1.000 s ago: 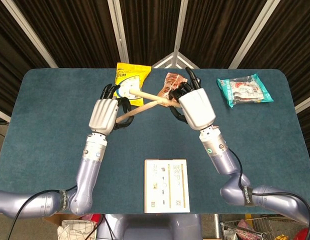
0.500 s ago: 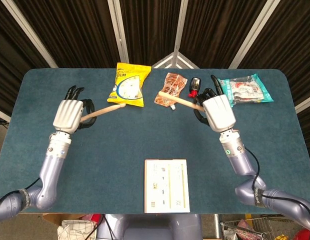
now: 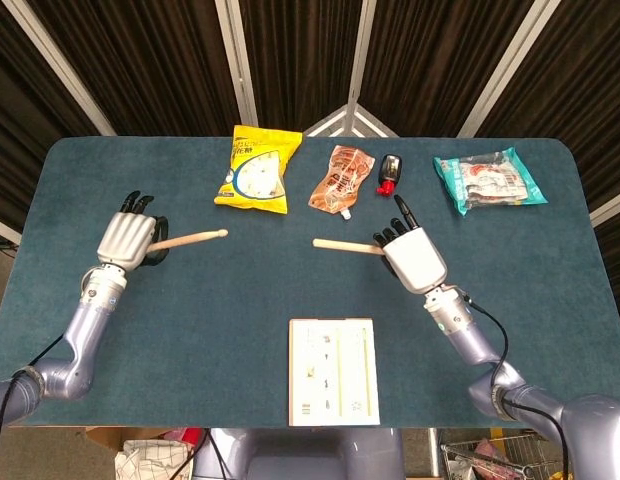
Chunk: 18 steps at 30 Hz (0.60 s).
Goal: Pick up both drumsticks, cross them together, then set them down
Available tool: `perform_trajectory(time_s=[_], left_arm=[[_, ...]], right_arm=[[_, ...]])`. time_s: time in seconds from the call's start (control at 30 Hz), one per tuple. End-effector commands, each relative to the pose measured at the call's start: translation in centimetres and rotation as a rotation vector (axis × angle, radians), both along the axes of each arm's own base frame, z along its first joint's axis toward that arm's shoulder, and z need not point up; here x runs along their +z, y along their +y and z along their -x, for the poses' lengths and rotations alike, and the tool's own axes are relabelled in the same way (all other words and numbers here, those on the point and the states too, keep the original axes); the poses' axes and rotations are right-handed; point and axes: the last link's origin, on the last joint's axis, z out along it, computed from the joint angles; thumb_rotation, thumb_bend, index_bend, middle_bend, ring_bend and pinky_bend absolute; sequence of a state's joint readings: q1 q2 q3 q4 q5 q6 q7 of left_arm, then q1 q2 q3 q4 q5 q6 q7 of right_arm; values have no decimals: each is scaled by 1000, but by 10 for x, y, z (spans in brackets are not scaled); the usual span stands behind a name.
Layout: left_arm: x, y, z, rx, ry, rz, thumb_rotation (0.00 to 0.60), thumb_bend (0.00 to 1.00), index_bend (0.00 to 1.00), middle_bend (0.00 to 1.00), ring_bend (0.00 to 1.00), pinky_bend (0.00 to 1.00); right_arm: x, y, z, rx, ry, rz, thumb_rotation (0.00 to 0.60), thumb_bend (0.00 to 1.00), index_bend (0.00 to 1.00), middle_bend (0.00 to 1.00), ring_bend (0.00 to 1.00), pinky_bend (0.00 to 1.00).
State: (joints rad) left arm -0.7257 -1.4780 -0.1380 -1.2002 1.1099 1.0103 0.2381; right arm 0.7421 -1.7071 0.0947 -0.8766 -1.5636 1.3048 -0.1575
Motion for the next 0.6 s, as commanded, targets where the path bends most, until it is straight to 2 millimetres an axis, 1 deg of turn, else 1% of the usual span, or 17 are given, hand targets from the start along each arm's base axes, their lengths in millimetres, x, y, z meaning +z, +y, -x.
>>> perform_trajectory(time_s=[0.03,0.17,0.43,0.6], left_arm=[[-24,0,3,-24,77,58,600,469,649,603,120,16],[-34,3,6,-23,121,69,600,469,646,602,119,16],[-43,7,16,26,189,88,600,469,633,600,119,16],[-47,8,20,52,235,100,600,469,591,533,92,0]], right_arm=[[-17,-3,4,-26,26,-27,600,489,716,628,382,20],[-28,-9,9,-64,27,-38,600,489,716,628,382,19],[-51,-10,15,-82,63,-74,600,488,716,628,381,19],[-60,-10,16,-96,59,-93,600,489,716,628,382,19]])
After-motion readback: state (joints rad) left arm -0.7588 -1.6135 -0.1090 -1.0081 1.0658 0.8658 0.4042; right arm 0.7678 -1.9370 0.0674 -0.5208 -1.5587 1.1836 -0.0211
